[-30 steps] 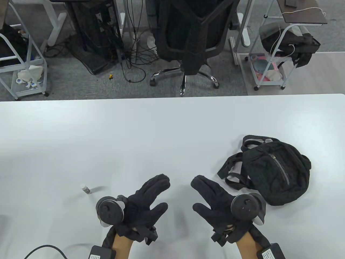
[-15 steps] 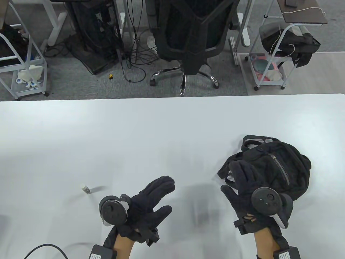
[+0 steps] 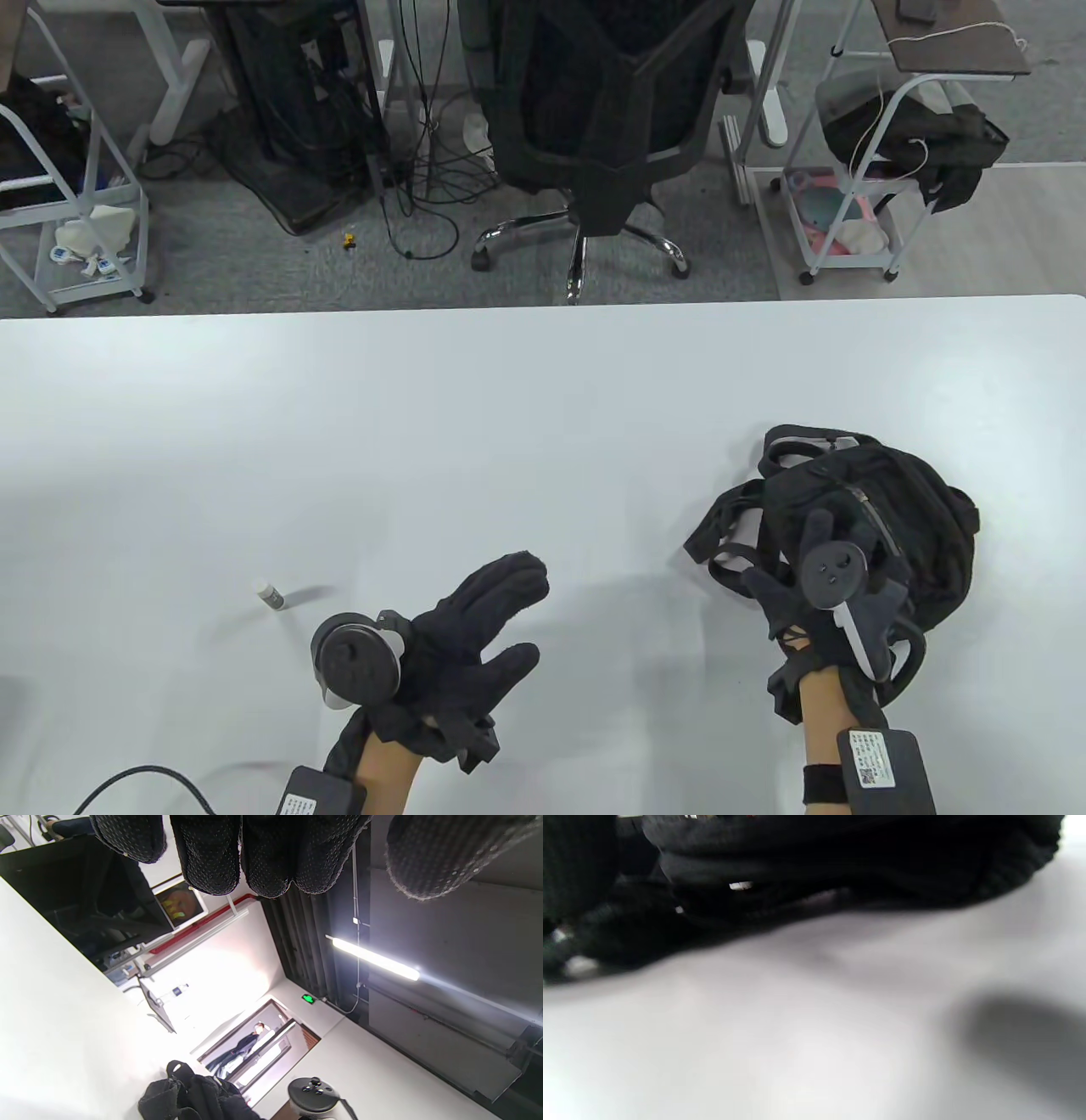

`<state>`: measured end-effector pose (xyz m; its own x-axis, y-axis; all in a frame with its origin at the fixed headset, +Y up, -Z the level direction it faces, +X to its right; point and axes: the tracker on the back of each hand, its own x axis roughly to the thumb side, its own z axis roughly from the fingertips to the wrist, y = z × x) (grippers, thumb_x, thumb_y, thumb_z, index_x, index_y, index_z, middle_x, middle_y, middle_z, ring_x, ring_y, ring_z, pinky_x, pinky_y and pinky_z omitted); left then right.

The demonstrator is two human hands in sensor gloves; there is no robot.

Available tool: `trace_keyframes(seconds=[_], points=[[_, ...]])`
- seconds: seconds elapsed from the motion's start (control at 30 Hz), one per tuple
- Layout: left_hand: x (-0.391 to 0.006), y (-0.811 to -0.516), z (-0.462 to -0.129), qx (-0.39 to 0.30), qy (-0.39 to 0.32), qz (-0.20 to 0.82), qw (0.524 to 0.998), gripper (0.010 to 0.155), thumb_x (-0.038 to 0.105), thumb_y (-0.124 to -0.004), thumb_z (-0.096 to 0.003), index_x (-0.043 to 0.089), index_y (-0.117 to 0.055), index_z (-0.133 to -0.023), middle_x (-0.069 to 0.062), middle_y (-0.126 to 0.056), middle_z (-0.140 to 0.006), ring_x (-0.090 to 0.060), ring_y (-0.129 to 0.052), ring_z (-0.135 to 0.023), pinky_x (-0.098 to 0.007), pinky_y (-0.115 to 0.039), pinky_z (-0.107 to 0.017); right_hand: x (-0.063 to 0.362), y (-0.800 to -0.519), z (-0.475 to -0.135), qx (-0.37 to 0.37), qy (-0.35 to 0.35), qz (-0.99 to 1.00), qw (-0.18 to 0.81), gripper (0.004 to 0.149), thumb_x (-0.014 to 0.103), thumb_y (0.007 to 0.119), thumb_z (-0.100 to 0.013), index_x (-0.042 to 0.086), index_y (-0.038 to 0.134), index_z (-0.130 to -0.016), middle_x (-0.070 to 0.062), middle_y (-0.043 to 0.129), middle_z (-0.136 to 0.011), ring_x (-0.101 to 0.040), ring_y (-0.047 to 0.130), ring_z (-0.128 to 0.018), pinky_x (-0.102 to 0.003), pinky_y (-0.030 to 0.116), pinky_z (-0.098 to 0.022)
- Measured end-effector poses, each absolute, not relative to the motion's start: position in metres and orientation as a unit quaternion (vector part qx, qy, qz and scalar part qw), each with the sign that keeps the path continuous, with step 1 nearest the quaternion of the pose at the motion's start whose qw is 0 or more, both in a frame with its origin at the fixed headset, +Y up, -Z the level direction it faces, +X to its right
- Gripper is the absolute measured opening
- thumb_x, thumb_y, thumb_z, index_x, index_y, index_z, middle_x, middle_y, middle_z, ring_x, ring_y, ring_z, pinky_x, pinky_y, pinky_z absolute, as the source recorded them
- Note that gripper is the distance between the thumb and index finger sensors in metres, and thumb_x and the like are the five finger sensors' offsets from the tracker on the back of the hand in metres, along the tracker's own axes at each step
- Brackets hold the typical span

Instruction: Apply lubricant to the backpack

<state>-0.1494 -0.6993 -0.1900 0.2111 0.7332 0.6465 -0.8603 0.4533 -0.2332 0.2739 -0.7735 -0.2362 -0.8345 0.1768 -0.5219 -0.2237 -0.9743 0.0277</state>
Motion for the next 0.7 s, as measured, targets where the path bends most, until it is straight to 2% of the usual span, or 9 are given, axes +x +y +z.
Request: trace_keyframes(seconds=[0.13, 0.27, 0.37, 0.4, 0.5, 0.7], points=[[-0.148, -0.702, -0.191, 0.082, -0.356, 0.522, 0.77, 0.071, 0.059, -0.077, -0.0473, 0.019, -0.069, -0.106, -0.012, -0.065, -0.113, -0.048, -0.075, -0.099, -0.069, -0.06, -0.07, 0.276, -0.781, -0.241, -0.278, 0.078, 0.953, 0.096, 0.088, 0.077, 0.076, -0.042, 0.051, 0.027, -0.11, -0.004, 0.026, -0.122, -0.054, 0.031, -0.113, -0.076, 0.036, -0.072], [-0.145, -0.702, -0.191, 0.08, -0.357, 0.51, 0.778, 0.07, 0.059, -0.076, -0.0478, 0.019, -0.07, -0.106, -0.012, -0.065, -0.113, -0.048, -0.075, -0.098, -0.069, -0.06, -0.07, 0.276, -0.778, -0.241, -0.286, 0.065, 0.953, 0.075, 0.07, 0.063, 0.074, -0.051, 0.051, 0.038, -0.109, 0.001, 0.038, -0.122, -0.049, 0.041, -0.115, -0.073, 0.041, -0.075], [-0.143, -0.7, -0.191, 0.08, -0.36, 0.51, 0.777, 0.07, 0.059, -0.076, -0.0482, 0.019, -0.069, -0.106, -0.012, -0.065, -0.113, -0.048, -0.075, -0.098, -0.069, -0.06, -0.07, 0.272, -0.773, -0.241, -0.292, 0.029, 0.955, 0.045, 0.064, 0.051, 0.081, -0.052, 0.05, 0.049, -0.107, 0.005, 0.055, -0.117, -0.044, 0.058, -0.112, -0.068, 0.053, -0.076], [-0.143, -0.7, -0.192, 0.08, -0.36, 0.512, 0.776, 0.07, 0.059, -0.076, -0.0482, 0.019, -0.07, -0.106, -0.012, -0.065, -0.113, -0.048, -0.076, -0.098, -0.069, -0.061, -0.07, 0.269, -0.77, -0.241, -0.294, 0.011, 0.956, 0.012, 0.061, 0.048, 0.082, -0.052, 0.049, 0.053, -0.106, 0.008, 0.061, -0.114, -0.039, 0.067, -0.11, -0.065, 0.06, -0.076], [-0.142, -0.699, -0.192, 0.081, -0.36, 0.517, 0.772, 0.07, 0.059, -0.075, -0.0483, 0.019, -0.07, -0.106, -0.012, -0.065, -0.113, -0.048, -0.075, -0.098, -0.069, -0.06, -0.07, 0.267, -0.764, -0.239, -0.296, -0.026, 0.955, -0.002, 0.056, 0.043, 0.084, -0.052, 0.047, 0.06, -0.102, 0.012, 0.073, -0.107, -0.032, 0.082, -0.103, -0.056, 0.071, -0.074], [-0.146, -0.695, -0.194, 0.088, -0.356, 0.525, 0.768, 0.07, 0.059, -0.075, -0.0486, 0.019, -0.07, -0.106, -0.012, -0.065, -0.113, -0.048, -0.075, -0.098, -0.069, -0.06, -0.07, 0.27, -0.738, -0.228, -0.3, -0.097, 0.948, 0.037, 0.05, 0.039, 0.086, -0.052, 0.047, 0.067, -0.098, 0.014, 0.079, -0.101, -0.025, 0.096, -0.092, -0.046, 0.082, -0.066]])
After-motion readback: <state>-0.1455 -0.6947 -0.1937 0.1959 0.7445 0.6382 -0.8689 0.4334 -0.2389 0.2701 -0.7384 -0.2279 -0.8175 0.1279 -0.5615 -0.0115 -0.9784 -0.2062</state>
